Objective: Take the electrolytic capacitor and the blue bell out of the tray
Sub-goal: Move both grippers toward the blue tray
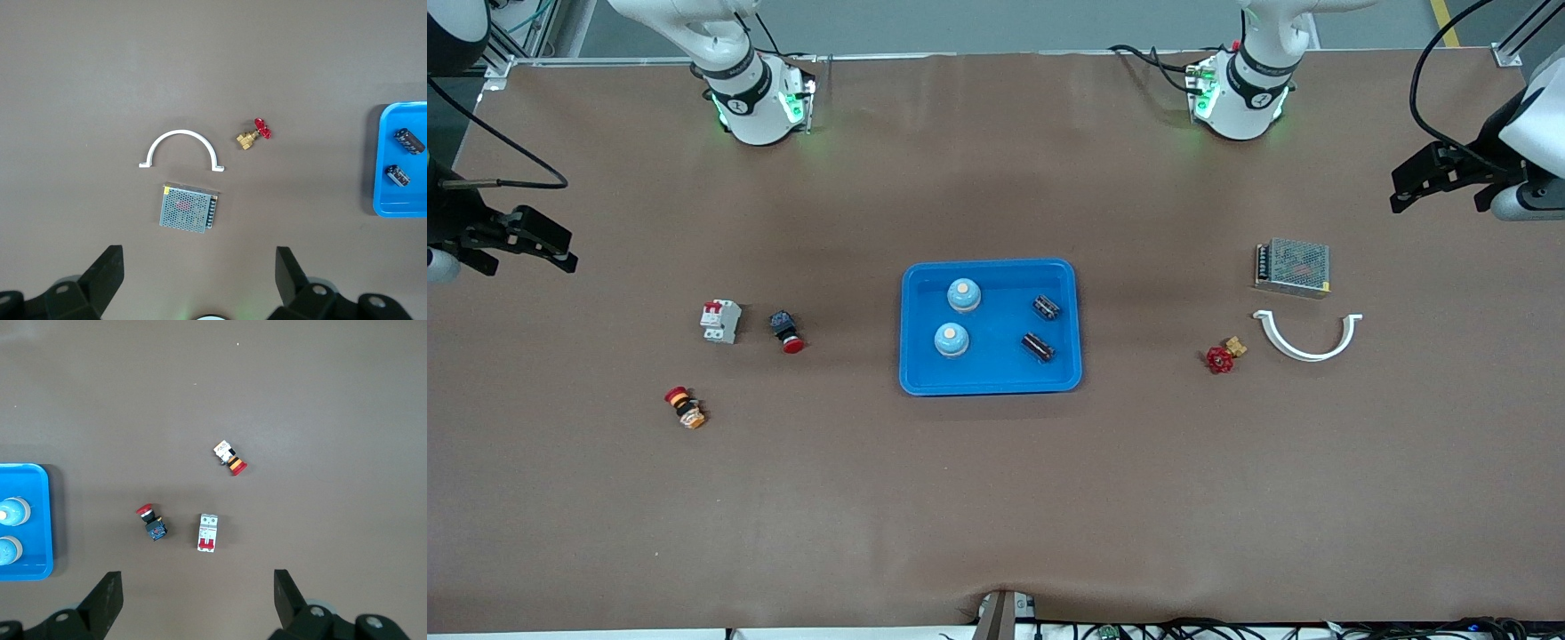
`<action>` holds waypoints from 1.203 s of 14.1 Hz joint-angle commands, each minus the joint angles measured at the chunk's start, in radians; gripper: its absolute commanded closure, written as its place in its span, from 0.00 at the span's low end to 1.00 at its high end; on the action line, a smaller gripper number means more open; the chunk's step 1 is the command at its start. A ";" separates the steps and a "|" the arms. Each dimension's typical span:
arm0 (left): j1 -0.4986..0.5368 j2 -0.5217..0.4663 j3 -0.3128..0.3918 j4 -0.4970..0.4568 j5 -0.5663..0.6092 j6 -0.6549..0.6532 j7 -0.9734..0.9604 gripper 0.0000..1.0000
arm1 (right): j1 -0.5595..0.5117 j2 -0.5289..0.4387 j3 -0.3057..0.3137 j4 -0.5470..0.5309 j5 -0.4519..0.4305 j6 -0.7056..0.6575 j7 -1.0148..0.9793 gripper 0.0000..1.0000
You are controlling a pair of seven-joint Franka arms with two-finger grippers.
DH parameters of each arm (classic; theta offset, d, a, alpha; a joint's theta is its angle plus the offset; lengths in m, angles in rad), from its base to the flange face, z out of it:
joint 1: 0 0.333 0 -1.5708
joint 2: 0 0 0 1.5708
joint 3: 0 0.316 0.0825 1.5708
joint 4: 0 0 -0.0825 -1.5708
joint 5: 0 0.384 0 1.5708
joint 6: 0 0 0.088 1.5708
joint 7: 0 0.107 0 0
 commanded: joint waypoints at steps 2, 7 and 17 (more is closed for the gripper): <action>0.002 0.014 -0.004 0.030 0.023 -0.017 0.000 0.00 | -0.012 0.003 0.009 0.010 -0.006 -0.014 0.007 0.00; 0.002 0.062 -0.004 0.023 0.021 -0.005 0.012 0.00 | -0.011 0.003 0.009 0.014 0.003 -0.041 0.005 0.00; -0.073 0.155 -0.073 -0.203 0.017 0.294 -0.385 0.00 | 0.090 0.006 0.012 0.003 0.091 -0.084 0.184 0.00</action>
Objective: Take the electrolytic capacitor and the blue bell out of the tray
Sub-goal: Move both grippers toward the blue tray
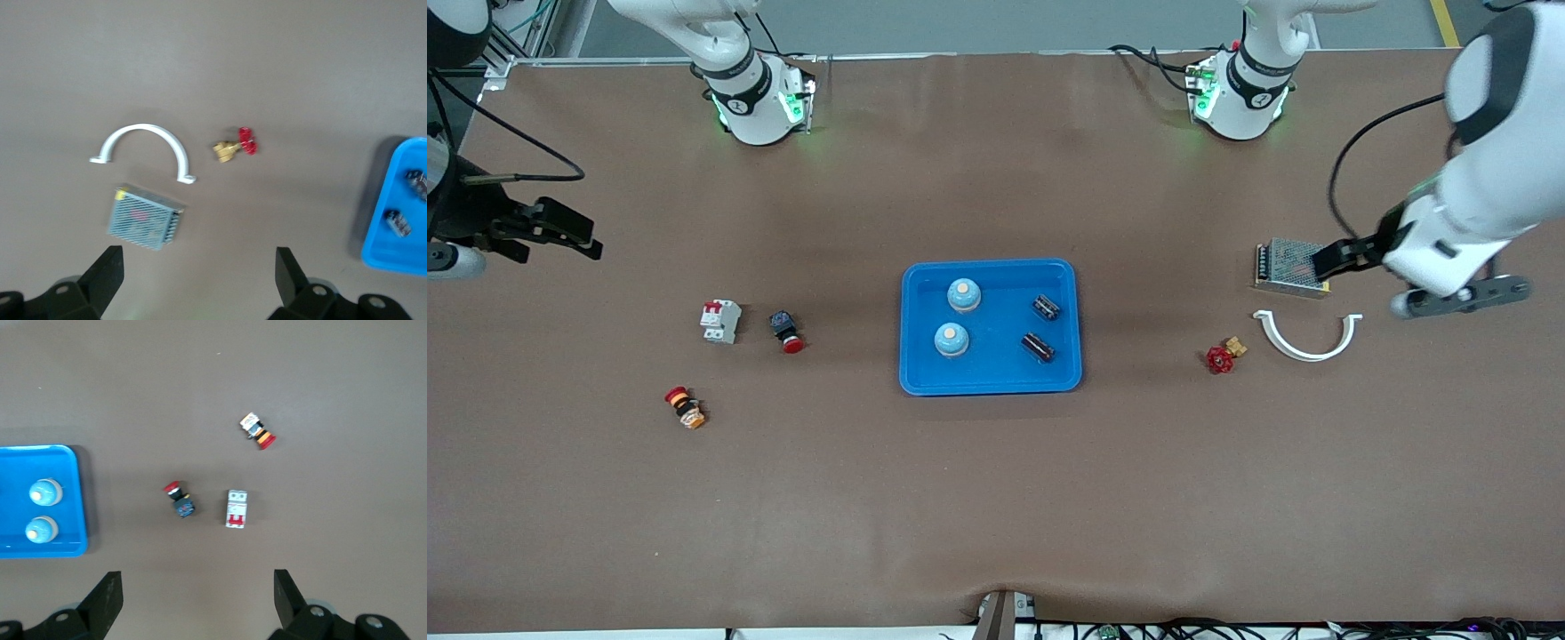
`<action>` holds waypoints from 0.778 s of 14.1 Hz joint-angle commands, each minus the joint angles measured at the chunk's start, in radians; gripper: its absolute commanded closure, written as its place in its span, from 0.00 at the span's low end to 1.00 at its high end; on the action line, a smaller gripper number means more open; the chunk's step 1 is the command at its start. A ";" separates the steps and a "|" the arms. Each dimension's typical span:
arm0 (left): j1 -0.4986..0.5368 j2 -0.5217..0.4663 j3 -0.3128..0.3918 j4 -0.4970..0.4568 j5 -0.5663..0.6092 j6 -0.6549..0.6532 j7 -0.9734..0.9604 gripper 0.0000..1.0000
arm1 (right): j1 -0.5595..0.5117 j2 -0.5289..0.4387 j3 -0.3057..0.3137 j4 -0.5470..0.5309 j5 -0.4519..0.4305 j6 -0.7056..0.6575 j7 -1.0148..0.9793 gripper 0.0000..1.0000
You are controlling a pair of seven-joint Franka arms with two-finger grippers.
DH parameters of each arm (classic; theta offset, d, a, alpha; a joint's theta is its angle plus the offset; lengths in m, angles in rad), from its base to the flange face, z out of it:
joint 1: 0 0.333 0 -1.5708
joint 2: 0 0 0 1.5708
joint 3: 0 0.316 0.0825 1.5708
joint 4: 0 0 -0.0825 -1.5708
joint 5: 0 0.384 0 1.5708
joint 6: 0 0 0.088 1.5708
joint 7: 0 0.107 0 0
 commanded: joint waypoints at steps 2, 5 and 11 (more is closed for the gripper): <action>-0.005 0.032 -0.070 -0.069 0.015 0.096 -0.177 0.00 | 0.146 0.030 0.003 0.002 0.019 0.006 0.198 0.00; -0.010 0.077 -0.154 -0.080 0.004 0.177 -0.338 0.00 | 0.271 0.078 0.003 -0.006 0.023 0.070 0.378 0.00; -0.143 0.207 -0.190 -0.079 0.020 0.297 -0.665 0.13 | 0.459 0.110 0.002 -0.237 0.019 0.444 0.558 0.00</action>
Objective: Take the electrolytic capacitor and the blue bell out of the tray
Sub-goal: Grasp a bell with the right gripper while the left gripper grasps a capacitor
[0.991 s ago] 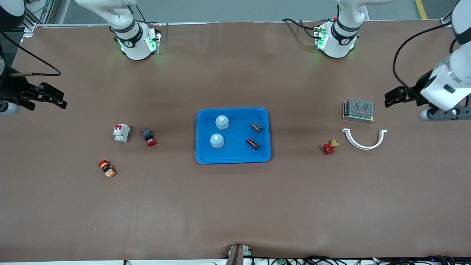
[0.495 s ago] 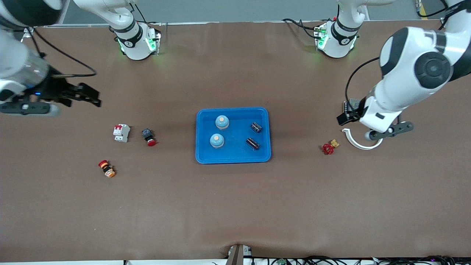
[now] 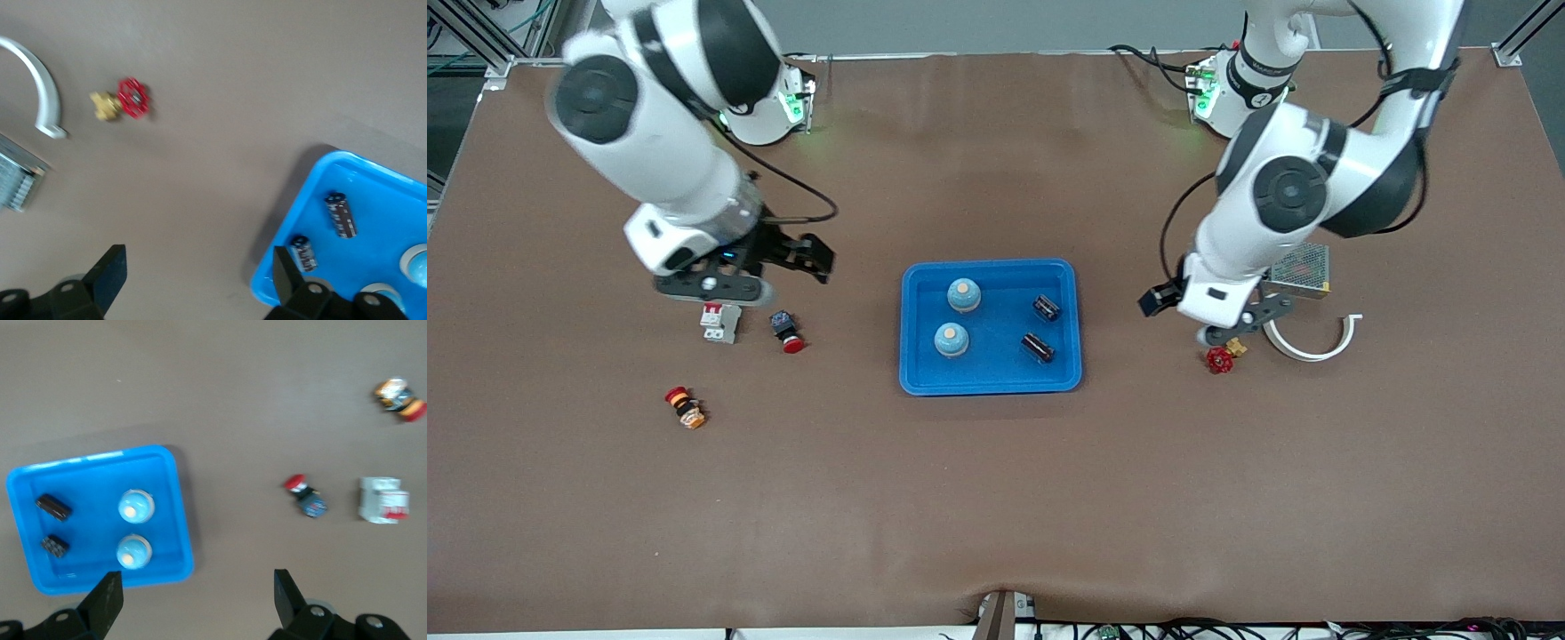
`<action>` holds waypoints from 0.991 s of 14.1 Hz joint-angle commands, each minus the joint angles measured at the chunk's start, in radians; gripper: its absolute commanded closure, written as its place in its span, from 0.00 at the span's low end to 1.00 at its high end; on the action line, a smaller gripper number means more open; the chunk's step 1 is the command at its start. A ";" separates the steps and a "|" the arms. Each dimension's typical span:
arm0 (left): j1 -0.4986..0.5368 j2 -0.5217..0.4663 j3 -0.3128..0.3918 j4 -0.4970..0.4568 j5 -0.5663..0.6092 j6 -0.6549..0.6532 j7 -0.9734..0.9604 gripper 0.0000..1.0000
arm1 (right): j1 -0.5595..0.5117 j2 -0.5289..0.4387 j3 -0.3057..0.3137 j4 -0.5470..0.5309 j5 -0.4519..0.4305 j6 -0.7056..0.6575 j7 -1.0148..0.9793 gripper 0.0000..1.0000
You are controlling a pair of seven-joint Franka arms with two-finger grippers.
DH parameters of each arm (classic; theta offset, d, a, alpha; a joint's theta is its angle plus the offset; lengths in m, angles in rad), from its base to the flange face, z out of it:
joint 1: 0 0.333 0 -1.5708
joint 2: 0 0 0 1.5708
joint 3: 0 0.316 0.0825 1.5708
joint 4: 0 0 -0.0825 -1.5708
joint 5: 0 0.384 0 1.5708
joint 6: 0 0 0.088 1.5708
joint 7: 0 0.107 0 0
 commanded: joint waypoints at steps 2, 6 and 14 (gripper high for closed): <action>-0.088 0.079 0.003 0.002 0.021 0.078 -0.189 0.14 | 0.077 0.016 -0.014 -0.163 0.013 0.243 0.077 0.00; -0.157 0.170 0.005 0.002 0.036 0.181 -0.353 0.15 | 0.172 0.137 -0.017 -0.156 -0.032 0.393 0.230 0.00; -0.245 0.334 0.003 0.028 0.181 0.353 -0.652 0.25 | 0.240 0.332 -0.015 -0.105 -0.176 0.542 0.399 0.00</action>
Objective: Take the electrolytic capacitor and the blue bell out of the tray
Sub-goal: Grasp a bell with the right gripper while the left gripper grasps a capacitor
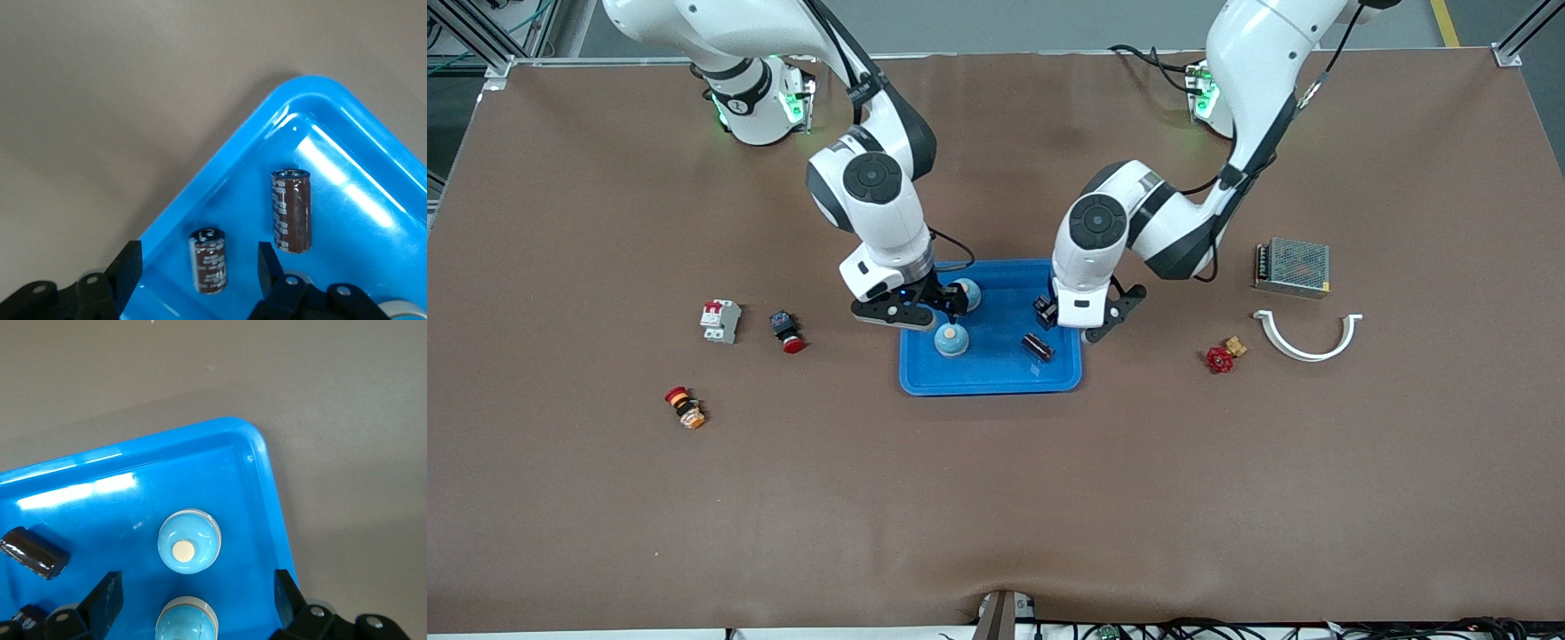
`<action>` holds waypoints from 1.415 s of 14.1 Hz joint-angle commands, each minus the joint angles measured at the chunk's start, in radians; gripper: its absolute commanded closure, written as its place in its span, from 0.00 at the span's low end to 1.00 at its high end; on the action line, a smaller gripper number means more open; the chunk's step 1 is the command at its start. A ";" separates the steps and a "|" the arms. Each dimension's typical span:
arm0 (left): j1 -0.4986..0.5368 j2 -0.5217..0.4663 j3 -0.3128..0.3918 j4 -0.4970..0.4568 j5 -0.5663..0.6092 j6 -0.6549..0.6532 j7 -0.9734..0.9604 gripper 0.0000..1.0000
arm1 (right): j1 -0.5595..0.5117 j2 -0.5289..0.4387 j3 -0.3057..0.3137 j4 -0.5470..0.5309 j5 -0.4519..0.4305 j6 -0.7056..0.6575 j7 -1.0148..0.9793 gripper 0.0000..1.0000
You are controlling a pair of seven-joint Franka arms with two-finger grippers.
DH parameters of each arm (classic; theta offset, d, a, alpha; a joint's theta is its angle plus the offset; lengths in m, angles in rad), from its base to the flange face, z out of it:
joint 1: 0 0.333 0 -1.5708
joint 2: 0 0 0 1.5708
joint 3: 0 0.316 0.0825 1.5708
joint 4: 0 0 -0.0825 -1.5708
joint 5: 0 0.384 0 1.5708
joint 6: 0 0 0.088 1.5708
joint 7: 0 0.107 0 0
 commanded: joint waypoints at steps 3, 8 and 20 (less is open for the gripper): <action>-0.034 0.058 0.005 0.032 0.029 0.029 -0.071 0.29 | 0.021 0.091 -0.014 0.064 -0.027 0.050 0.030 0.00; -0.036 0.104 0.001 0.038 0.029 0.052 -0.134 0.36 | 0.026 0.156 -0.016 0.064 -0.060 0.109 0.032 0.00; -0.031 0.087 0.001 0.059 0.045 0.052 -0.113 1.00 | 0.044 0.262 -0.022 0.091 -0.067 0.201 0.055 0.00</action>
